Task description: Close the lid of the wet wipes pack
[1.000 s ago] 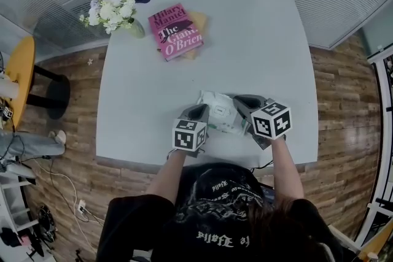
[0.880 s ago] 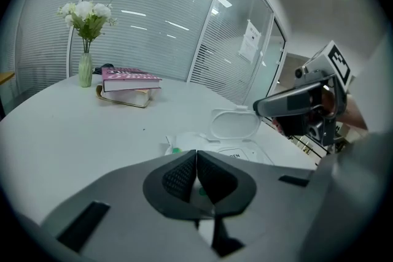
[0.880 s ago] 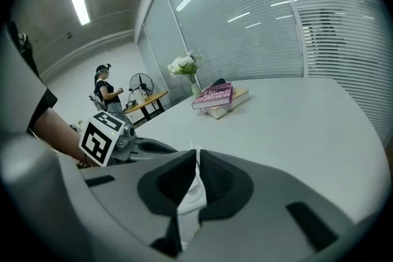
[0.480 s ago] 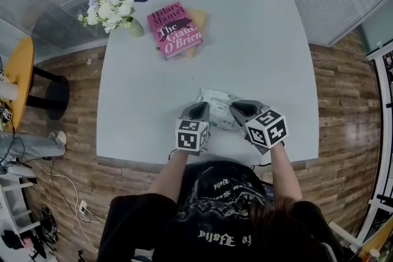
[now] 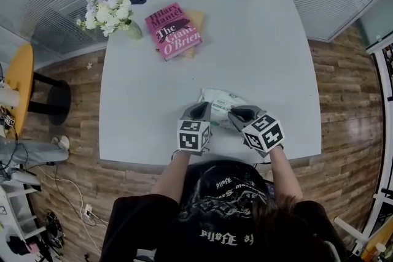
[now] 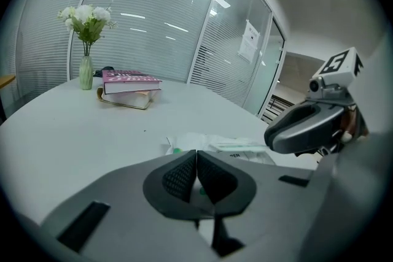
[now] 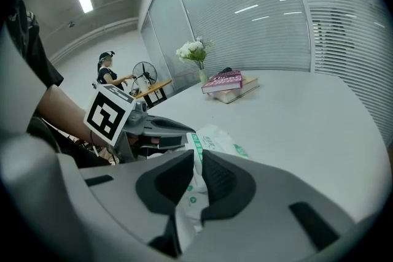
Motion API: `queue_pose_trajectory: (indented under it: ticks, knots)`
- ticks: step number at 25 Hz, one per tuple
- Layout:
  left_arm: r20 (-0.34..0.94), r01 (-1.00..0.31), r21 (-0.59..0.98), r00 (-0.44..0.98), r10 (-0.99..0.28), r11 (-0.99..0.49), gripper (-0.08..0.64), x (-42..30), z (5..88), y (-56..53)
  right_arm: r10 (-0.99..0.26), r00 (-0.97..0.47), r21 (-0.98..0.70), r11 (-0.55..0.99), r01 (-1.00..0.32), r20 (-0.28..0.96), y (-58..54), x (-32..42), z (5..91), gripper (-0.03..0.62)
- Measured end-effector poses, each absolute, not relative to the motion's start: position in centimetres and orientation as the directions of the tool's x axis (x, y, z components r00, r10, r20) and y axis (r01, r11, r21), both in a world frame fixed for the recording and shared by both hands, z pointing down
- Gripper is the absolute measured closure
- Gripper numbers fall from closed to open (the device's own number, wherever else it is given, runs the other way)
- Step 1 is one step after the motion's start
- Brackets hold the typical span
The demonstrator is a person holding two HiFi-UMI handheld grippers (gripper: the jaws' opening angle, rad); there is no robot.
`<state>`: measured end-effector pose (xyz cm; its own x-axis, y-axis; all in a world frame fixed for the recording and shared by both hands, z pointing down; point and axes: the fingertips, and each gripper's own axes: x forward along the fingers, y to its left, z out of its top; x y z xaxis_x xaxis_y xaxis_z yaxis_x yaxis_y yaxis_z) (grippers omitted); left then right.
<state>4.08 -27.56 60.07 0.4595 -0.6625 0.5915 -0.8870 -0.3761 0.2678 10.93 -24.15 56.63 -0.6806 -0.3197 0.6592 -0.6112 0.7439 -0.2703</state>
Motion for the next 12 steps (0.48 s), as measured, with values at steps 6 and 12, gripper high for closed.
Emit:
queue_pose_trajectory:
  ticks: [6,12]
  knots:
    - [0.585,-0.877,0.287,0.480,-0.654,-0.386,0.552,4.1,60.0,-27.5,-0.314,-0.646,-0.249,0.738,-0.627,0.696,-23.5,10.4,58.2,0.581]
    - [0.582,-0.867,0.300,0.496,-0.644,-0.397,0.552,4.0,60.0,-27.4,-0.320,-0.614,-0.233,0.723,-0.651,0.722,-23.7,9.1,59.1,0.592]
